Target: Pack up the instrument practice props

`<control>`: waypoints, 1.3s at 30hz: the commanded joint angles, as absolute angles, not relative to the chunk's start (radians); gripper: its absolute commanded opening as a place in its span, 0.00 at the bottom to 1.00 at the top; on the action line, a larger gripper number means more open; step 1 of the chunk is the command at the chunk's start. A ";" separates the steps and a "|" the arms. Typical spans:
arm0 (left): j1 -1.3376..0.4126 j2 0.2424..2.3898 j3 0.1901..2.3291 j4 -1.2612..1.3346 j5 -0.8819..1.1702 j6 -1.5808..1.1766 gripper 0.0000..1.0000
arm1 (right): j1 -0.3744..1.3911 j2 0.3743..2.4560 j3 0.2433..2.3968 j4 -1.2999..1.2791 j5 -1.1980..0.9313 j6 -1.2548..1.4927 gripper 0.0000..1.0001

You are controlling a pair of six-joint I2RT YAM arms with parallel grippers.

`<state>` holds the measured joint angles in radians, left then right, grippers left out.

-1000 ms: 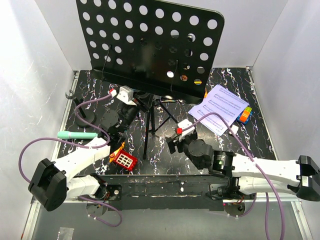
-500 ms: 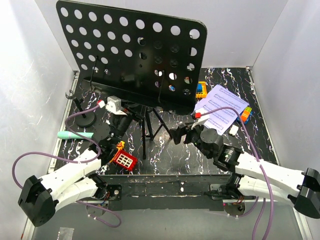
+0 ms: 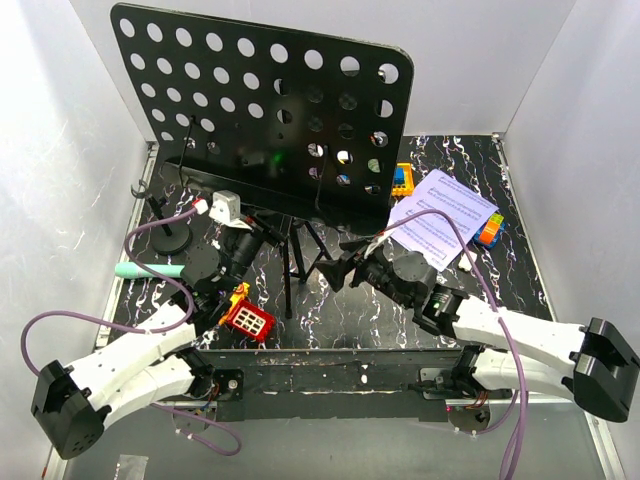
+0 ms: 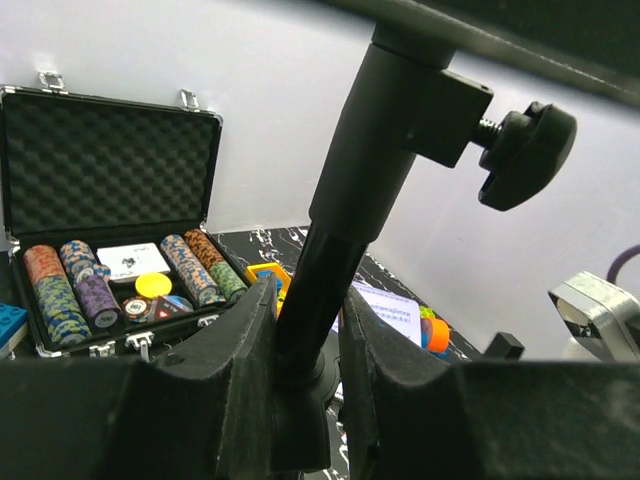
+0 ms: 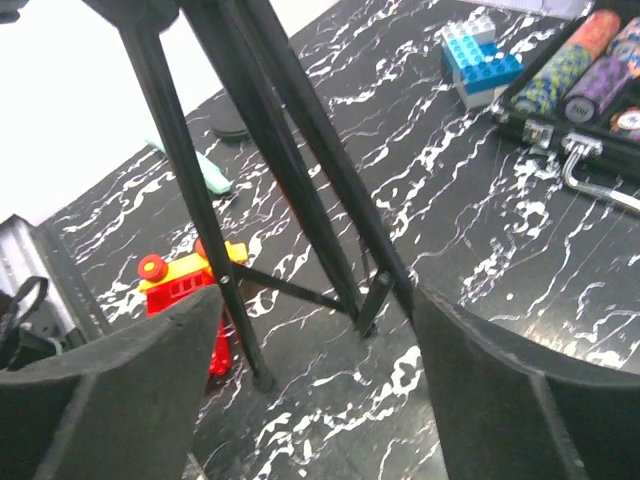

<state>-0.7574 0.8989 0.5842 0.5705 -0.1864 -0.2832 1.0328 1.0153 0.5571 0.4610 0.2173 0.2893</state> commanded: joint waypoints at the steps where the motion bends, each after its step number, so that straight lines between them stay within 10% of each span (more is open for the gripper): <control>1: -0.795 0.931 0.479 0.014 -0.198 -0.414 0.00 | 1.011 1.063 0.627 0.612 0.180 0.201 0.95; 17: -0.796 0.945 0.591 -0.322 -0.180 -0.502 0.00 | 0.888 1.181 0.778 0.546 -0.333 0.247 0.98; 39: -0.801 0.727 0.517 -0.439 -0.215 -0.578 0.00 | 0.903 1.224 0.856 0.497 -0.294 0.253 0.98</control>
